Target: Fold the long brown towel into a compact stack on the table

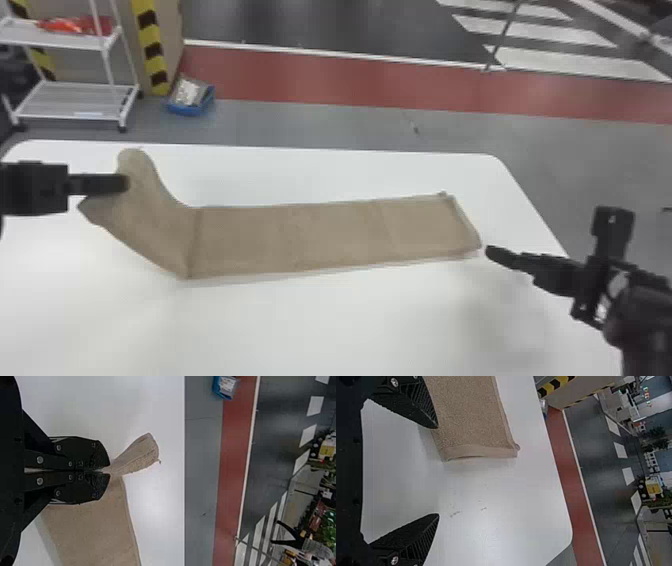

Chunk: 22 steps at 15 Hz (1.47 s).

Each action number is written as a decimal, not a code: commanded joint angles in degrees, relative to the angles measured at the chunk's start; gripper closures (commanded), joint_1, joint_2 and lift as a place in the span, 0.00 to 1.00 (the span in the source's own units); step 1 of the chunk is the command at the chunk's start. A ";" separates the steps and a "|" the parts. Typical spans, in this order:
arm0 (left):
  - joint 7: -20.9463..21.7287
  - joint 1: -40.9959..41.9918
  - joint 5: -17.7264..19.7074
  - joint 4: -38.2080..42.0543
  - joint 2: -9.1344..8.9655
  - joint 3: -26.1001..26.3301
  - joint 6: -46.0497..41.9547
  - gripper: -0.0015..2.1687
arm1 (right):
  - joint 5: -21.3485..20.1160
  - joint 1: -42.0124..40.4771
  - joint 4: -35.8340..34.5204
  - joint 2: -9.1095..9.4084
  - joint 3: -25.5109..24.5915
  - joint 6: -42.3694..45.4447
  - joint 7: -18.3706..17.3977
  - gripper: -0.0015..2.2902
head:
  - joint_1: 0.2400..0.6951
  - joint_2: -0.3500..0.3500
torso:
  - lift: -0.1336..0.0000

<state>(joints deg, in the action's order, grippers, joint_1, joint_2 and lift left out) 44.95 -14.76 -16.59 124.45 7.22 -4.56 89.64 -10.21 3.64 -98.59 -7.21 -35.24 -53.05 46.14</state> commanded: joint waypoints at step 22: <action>-17.09 -7.12 -8.02 -3.78 -7.37 39.10 0.39 0.56 | 1.07 -1.79 -1.69 0.00 -2.55 -0.53 0.79 0.04 | 1.00 0.00 | 0.07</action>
<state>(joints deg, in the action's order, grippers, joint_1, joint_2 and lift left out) 29.17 -23.67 -25.98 119.68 0.18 31.79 89.79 -9.22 1.94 -100.28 -7.29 -37.77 -53.60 46.93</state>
